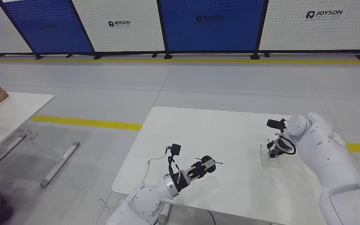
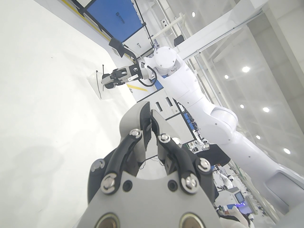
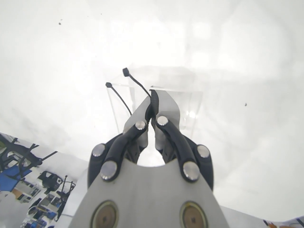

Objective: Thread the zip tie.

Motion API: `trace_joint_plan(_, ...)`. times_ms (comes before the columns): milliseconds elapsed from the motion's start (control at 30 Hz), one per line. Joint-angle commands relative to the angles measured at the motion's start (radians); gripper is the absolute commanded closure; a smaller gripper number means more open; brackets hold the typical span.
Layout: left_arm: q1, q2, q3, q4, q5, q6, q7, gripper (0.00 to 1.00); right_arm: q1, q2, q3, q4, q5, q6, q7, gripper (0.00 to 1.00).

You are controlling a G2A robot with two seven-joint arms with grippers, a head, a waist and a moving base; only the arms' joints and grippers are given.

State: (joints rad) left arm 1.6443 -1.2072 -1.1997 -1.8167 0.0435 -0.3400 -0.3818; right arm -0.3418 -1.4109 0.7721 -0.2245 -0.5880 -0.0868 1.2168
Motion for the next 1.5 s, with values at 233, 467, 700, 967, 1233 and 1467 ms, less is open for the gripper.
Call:
trace_joint_plan(233, 0.0, 0.0, 0.0, 0.0, 0.0, 0.0, 0.0, 1.0, -0.076, 0.076, 0.053, -0.168, 0.002, -0.046, 0.014, 1.0)
trace_joint_plan(467, 0.0, 0.0, 0.0, 0.0, 0.0, 0.0, 0.0, 1.0, -0.235, 0.184, 0.182, -0.505, 0.001, -0.02, 0.115, 1.0)
trace_joint_plan(700, 0.0, 0.0, 0.0, 0.0, 0.0, 0.0, 0.0, 1.0, -0.494, 0.297, 0.413, -0.904, 0.007, -0.019, 0.173, 1.0)
trace_joint_plan(967, 0.0, 0.0, 0.0, 0.0, 0.0, 0.0, 0.0, 1.0, -0.682, 0.348, 0.557, -1.144, 0.012, 0.026, 0.147, 1.0)
trace_joint_plan(1233, 0.0, 0.0, 0.0, 0.0, 0.0, 0.0, 0.0, 1.0, -0.689, 0.349, 0.574, -1.122, 0.081, 0.041, 0.083, 1.0)
trace_joint_plan(1467, 0.0, 0.0, 0.0, 0.0, 0.0, 0.0, 0.0, 1.0, -0.689, 0.349, 0.574, -1.122, 0.081, 0.041, 0.083, 1.0)
